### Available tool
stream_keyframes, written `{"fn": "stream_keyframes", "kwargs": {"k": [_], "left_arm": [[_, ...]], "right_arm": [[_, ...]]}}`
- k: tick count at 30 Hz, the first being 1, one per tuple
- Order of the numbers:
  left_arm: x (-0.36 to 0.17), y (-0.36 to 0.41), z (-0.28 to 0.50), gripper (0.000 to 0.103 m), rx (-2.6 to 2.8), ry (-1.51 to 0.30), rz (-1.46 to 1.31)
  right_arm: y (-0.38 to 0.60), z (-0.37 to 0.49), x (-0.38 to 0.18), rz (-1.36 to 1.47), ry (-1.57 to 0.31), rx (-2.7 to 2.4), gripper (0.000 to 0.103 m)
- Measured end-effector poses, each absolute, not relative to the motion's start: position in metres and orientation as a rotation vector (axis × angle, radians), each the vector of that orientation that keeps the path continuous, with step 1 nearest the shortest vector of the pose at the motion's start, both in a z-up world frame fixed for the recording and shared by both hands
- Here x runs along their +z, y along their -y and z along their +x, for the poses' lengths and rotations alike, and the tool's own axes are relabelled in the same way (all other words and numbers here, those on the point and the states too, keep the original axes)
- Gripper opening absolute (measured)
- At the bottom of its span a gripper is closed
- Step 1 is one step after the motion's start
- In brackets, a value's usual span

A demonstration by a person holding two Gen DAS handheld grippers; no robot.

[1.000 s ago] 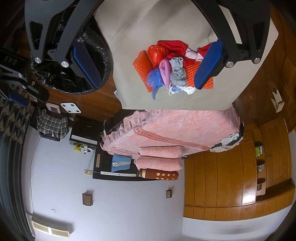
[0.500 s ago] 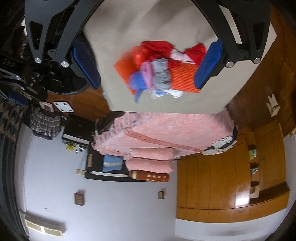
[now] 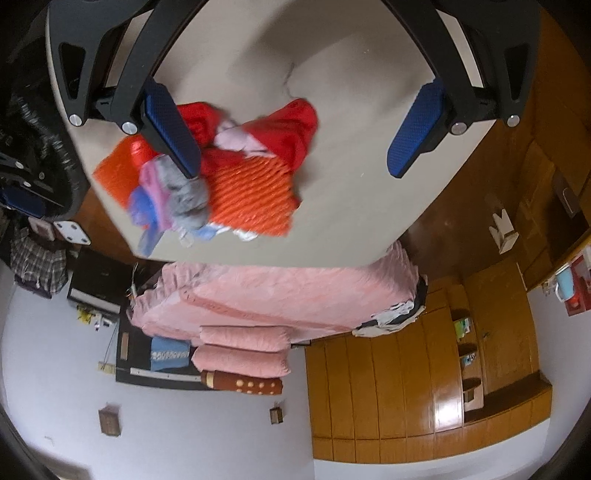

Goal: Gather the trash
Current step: 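Grasp the long orange mesh sleeve with the right tool while the left tool reaches the red cloth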

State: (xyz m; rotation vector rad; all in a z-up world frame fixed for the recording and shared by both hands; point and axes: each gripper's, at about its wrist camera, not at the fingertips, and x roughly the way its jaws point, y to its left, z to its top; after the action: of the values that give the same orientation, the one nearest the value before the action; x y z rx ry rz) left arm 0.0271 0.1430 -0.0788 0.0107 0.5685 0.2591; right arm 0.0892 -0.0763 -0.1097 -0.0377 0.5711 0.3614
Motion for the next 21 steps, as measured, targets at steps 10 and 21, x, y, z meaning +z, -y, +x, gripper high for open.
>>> {"fn": "stream_keyframes", "kwargs": {"k": [10,21], "left_arm": [[-0.118,-0.157,0.056,0.094,0.249,-0.636,-0.005],[-0.144,-0.181,0.072,0.078,0.233,-0.704,-0.050]], "right_arm": [[0.061,0.128,-0.154,-0.080,-0.658,0.323,0.050],[0.042,0.149,-0.184,-0.099,-0.770,0.365,0.019]]}}
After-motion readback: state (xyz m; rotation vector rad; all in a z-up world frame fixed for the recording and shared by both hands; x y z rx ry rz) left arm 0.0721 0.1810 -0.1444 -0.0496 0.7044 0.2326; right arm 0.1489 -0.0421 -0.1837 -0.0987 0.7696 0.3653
